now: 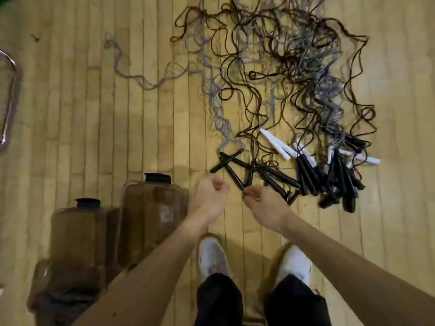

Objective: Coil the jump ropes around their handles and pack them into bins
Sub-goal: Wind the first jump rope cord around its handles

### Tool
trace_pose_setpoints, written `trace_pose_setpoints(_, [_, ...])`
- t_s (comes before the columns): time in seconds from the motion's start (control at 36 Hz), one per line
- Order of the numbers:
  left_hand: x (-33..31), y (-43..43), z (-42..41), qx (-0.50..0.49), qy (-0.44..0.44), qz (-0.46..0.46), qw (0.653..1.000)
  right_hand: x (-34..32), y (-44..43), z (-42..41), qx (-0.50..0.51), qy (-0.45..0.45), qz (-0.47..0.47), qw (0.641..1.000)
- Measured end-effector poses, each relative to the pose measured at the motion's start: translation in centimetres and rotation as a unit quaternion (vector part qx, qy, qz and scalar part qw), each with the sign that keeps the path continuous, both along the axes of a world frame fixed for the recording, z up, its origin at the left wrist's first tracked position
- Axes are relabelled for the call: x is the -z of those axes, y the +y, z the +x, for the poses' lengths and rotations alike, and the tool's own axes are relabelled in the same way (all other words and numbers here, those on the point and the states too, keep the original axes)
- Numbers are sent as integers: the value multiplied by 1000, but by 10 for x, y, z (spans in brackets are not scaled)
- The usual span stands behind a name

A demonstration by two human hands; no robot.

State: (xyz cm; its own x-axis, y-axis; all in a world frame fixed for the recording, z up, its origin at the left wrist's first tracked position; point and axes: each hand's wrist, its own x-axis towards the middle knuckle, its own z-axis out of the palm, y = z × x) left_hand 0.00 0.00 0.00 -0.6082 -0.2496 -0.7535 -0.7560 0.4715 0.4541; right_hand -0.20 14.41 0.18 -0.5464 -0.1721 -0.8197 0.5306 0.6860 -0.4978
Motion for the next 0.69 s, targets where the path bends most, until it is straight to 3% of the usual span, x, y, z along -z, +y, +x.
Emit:
trace_pose_setpoints(0.11, [98, -8, -16, 1, 42, -37, 998, 85, -19, -21, -52, 51, 34, 997])
trace_pose_setpoints(0.19, [160, -13, -23, 59, 79, -99, 990, 142, -29, -30, -89, 105, 75, 988])
trace_pose_setpoints(0.42, [225, -23, -21, 190, 149, -257, 936, 211, -47, -42, -144, 222, 155, 952])
trace_pose_setpoints(0.61, [225, -17, -5, 155, 156, -150, 964, 215, -50, -43, -172, 214, 184, 944])
trace_pose_setpoints(0.69, [218, -13, 5, 83, 114, -63, 988, 218, -51, -40, -170, 184, 164, 954])
